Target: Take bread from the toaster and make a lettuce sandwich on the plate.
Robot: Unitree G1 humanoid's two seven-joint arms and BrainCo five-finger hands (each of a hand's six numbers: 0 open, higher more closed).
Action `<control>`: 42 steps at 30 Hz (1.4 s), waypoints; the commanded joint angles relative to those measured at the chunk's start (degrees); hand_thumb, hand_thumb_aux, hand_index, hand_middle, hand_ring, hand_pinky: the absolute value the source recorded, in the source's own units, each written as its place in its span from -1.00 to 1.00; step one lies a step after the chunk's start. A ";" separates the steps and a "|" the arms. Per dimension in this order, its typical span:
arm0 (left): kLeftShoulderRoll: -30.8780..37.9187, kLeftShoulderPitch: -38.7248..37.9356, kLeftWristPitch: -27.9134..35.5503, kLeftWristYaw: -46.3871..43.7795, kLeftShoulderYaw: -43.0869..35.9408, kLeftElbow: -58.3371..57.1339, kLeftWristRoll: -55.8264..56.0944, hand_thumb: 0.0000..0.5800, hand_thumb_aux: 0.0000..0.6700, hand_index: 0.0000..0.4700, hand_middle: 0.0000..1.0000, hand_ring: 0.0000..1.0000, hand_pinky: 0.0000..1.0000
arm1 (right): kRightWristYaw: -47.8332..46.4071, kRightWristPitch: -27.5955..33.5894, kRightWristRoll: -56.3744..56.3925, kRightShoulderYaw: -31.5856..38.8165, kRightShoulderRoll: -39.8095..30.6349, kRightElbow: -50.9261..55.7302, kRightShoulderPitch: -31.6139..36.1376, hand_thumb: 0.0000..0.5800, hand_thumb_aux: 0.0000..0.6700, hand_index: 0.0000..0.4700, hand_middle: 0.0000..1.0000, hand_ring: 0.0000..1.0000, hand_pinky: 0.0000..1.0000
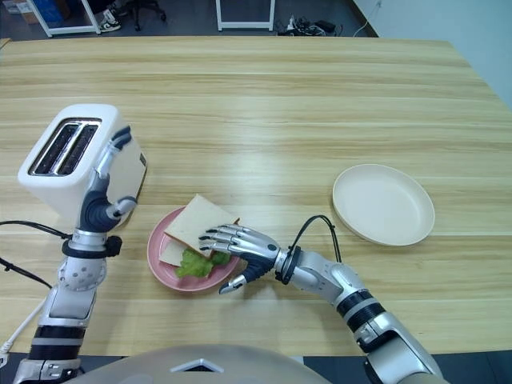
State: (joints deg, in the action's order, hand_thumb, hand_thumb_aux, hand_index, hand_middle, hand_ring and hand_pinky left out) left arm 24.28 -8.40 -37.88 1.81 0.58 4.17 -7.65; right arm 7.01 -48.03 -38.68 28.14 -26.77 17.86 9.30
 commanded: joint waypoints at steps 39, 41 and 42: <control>-13.62 36.64 8.64 13.94 -20.39 -69.99 -25.45 1.00 1.00 1.00 1.00 1.00 1.00 | 6.74 18.27 2.88 -6.23 18.66 55.42 26.29 1.00 1.00 1.00 1.00 1.00 1.00; -14.69 37.11 6.37 16.75 -20.09 -72.34 -24.49 1.00 1.00 1.00 1.00 1.00 1.00 | 7.21 18.53 3.53 -6.33 19.47 56.91 26.72 1.00 1.00 1.00 1.00 1.00 1.00; -15.04 36.87 4.43 17.73 -19.59 -72.77 -23.59 1.00 1.00 1.00 1.00 1.00 1.00 | 7.56 18.18 3.69 -6.17 19.69 57.21 26.65 1.00 1.00 1.00 1.00 1.00 1.00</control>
State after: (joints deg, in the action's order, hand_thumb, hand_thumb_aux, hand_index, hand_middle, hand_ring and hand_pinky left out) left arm 10.16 31.73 -32.61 19.42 -18.50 -64.60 -31.41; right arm 15.57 -32.12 -34.81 21.39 -7.55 71.62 38.70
